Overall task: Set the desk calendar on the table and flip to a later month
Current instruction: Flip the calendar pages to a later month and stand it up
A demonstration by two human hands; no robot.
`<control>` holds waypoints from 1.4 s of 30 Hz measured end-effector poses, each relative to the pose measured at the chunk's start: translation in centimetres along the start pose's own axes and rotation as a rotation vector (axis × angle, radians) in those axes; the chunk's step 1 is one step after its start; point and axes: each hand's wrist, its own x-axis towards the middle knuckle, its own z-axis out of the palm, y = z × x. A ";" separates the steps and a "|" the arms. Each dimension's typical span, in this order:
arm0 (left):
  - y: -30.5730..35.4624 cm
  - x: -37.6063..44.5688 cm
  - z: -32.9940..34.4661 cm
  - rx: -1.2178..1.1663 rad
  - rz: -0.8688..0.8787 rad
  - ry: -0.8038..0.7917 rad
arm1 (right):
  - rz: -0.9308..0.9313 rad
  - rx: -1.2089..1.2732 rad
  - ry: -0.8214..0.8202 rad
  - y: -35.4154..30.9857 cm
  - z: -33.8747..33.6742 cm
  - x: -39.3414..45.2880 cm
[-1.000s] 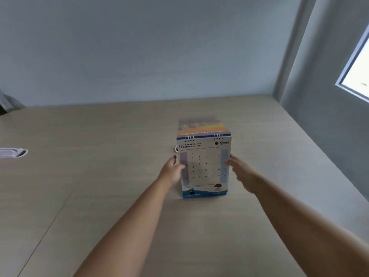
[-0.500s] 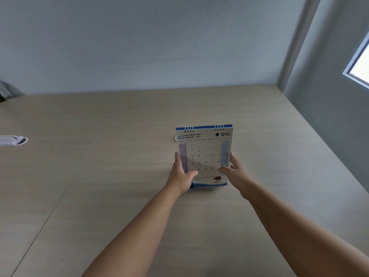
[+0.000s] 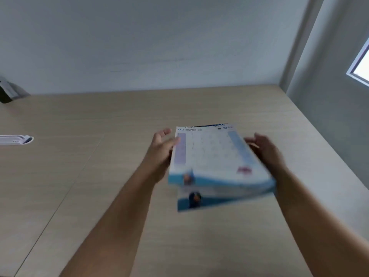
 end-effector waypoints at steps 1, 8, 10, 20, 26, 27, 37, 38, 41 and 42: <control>2.0 0.0 0.1 -0.087 0.044 -0.013 | -0.043 0.093 -0.061 -1.8 0.5 -0.2; 4.2 4.8 -0.1 0.000 0.251 0.138 | -0.348 -0.082 -0.207 -7.6 6.3 2.1; 2.0 5.6 0.4 0.153 0.106 0.139 | -0.400 -0.186 -0.058 -7.0 7.1 3.2; -6.0 3.6 2.2 0.416 -0.078 -0.064 | 0.032 -0.640 -0.042 3.3 3.1 4.1; -7.3 2.0 3.4 0.417 -0.064 -0.051 | -0.006 -0.635 -0.038 5.2 3.0 3.0; -8.1 2.0 3.3 0.435 -0.055 -0.055 | 0.001 -0.629 -0.033 5.4 3.0 2.8; -5.9 -0.3 2.6 0.436 -0.020 -0.002 | -0.031 -0.688 0.171 4.1 2.8 1.4; -5.1 -0.6 2.2 0.408 -0.025 0.024 | -0.053 -0.693 0.180 3.3 2.7 1.1; -1.8 -1.4 0.8 0.221 -0.028 0.051 | -0.119 -0.632 0.179 0.4 2.6 0.2; -0.8 -1.5 0.5 0.168 -0.006 0.049 | -0.149 -0.604 0.159 -0.8 2.6 -0.3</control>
